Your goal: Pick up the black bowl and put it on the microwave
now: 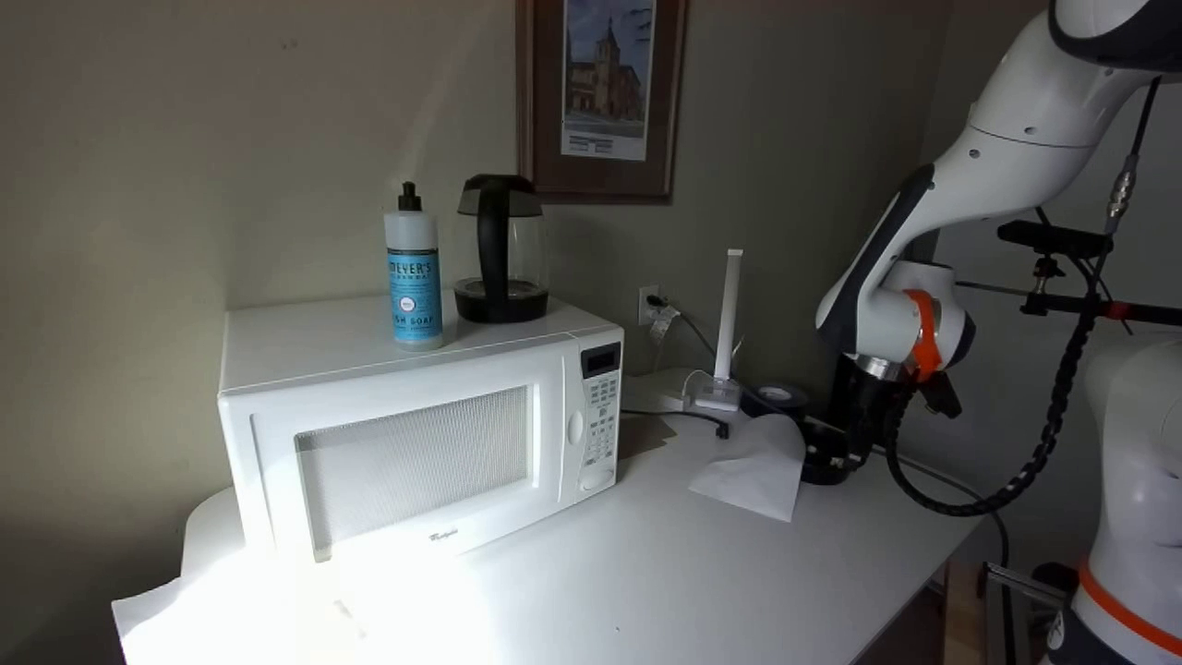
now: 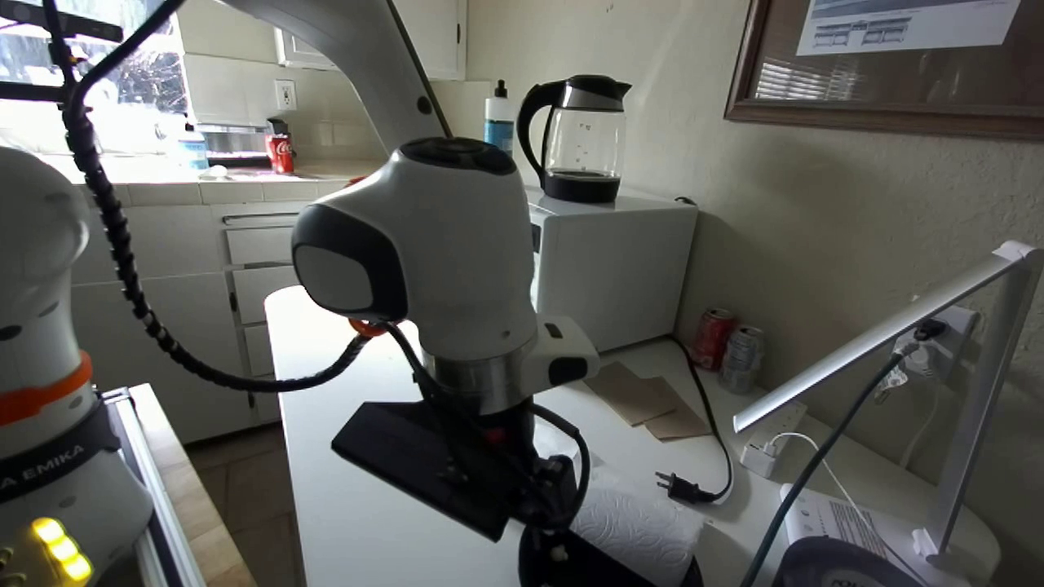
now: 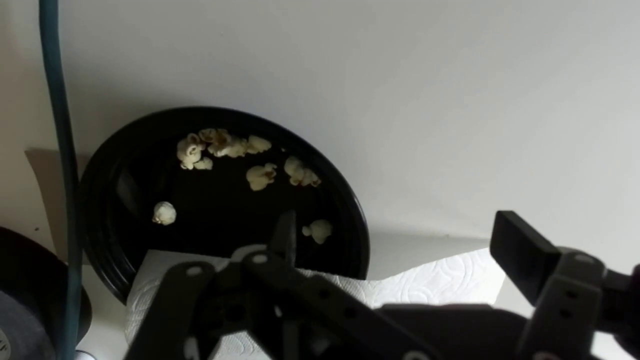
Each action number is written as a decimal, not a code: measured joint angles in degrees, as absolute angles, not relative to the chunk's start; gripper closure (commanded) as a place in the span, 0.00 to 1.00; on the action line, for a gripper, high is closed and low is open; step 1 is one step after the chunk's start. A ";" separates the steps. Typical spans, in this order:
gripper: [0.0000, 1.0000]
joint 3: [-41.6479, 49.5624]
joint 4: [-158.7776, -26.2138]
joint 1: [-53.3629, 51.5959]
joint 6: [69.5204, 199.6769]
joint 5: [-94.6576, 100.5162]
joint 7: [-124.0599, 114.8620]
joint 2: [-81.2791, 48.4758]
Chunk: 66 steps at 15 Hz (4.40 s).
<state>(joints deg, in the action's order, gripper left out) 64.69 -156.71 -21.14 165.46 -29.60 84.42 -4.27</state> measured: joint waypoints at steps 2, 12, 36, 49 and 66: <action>0.00 64.02 -156.54 -21.15 167.38 -30.45 84.42 -3.67; 0.00 53.78 -154.09 -19.81 170.06 -47.68 84.73 -6.40; 0.66 31.40 -136.14 5.43 163.32 -88.32 132.36 -28.94; 0.99 31.68 -142.74 4.09 171.47 -88.69 137.75 -20.81; 0.99 31.35 -156.67 -9.47 215.12 -84.74 145.89 -3.25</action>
